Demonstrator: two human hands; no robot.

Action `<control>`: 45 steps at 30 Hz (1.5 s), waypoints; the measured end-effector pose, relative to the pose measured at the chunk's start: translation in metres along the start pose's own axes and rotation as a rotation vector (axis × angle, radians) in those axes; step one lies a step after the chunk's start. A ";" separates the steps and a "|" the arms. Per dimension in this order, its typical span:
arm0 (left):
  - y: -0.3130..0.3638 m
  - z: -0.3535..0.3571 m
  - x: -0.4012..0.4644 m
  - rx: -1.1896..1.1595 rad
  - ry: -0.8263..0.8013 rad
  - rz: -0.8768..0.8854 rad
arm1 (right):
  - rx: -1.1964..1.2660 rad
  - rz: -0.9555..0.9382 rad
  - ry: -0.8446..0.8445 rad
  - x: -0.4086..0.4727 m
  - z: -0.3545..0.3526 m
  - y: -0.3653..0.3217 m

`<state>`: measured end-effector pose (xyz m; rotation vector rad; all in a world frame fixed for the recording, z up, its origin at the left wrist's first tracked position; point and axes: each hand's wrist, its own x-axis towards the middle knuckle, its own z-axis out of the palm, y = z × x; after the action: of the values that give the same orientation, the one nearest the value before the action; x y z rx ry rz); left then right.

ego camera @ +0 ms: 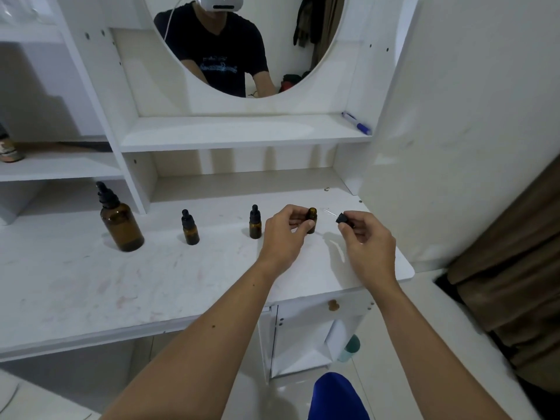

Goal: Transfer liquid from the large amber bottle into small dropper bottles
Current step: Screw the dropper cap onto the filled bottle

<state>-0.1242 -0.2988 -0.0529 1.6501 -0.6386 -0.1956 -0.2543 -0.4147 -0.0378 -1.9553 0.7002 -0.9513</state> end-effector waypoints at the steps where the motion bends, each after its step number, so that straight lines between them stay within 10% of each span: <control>1: 0.000 -0.001 -0.001 -0.002 -0.003 0.001 | -0.004 -0.030 -0.007 0.003 0.000 -0.002; 18: -0.005 -0.001 0.002 0.019 -0.012 0.029 | -0.286 -0.386 -0.275 0.053 -0.004 -0.037; 45: -0.007 0.000 0.004 0.000 -0.028 0.031 | 0.076 -0.046 -0.258 0.036 0.028 -0.006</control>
<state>-0.1187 -0.3002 -0.0589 1.6383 -0.6855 -0.1967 -0.2106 -0.4268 -0.0294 -1.9876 0.4671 -0.7235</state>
